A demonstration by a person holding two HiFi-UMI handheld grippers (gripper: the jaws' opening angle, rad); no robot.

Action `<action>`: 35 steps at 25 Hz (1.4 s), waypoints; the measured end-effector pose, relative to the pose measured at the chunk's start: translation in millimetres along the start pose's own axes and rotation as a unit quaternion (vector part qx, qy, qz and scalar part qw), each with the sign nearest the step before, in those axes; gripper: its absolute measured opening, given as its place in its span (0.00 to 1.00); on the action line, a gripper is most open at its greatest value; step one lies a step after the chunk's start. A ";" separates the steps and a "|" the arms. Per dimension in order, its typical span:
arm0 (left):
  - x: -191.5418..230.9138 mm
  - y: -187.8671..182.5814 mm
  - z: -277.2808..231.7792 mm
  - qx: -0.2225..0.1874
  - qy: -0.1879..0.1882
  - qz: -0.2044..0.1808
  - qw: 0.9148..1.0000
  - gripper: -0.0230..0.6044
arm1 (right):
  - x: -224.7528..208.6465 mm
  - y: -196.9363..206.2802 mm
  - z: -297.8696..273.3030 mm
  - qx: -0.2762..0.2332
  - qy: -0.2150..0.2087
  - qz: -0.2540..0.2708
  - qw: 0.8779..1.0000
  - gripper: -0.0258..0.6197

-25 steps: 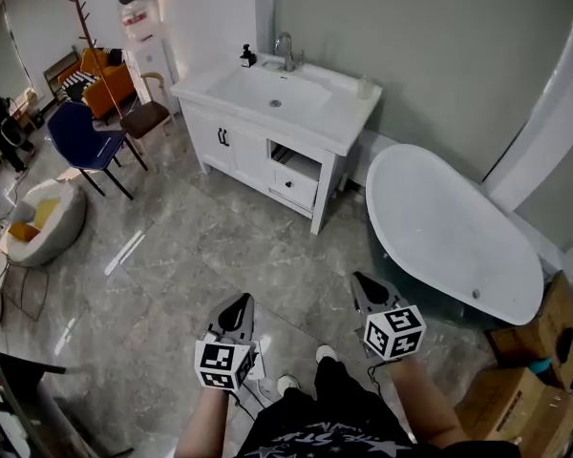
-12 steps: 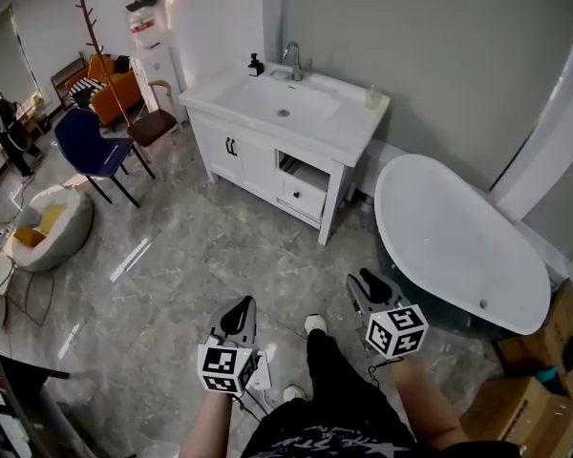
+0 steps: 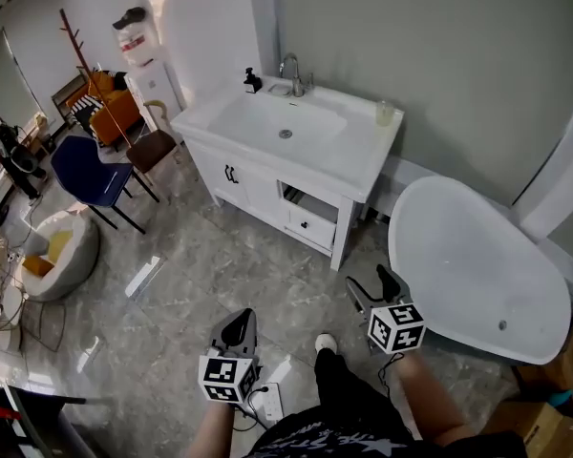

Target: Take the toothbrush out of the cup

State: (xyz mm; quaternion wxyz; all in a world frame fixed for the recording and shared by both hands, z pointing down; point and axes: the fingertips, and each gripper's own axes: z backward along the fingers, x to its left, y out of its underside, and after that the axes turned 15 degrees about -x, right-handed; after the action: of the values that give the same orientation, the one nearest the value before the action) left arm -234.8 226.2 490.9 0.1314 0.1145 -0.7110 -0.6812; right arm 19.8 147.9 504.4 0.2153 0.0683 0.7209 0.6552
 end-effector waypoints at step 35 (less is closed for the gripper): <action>56.5 -32.6 -503.3 -0.001 0.138 0.015 0.990 0.06 | -279.2 -70.8 -295.9 -0.028 0.185 0.006 0.982 0.53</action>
State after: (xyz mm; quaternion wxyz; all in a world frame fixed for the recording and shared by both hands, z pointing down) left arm -115.8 -267.1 478.8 0.2383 0.1965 -0.6871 -0.6576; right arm 165.1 -238.6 511.6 0.0764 -0.0556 0.7295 0.6775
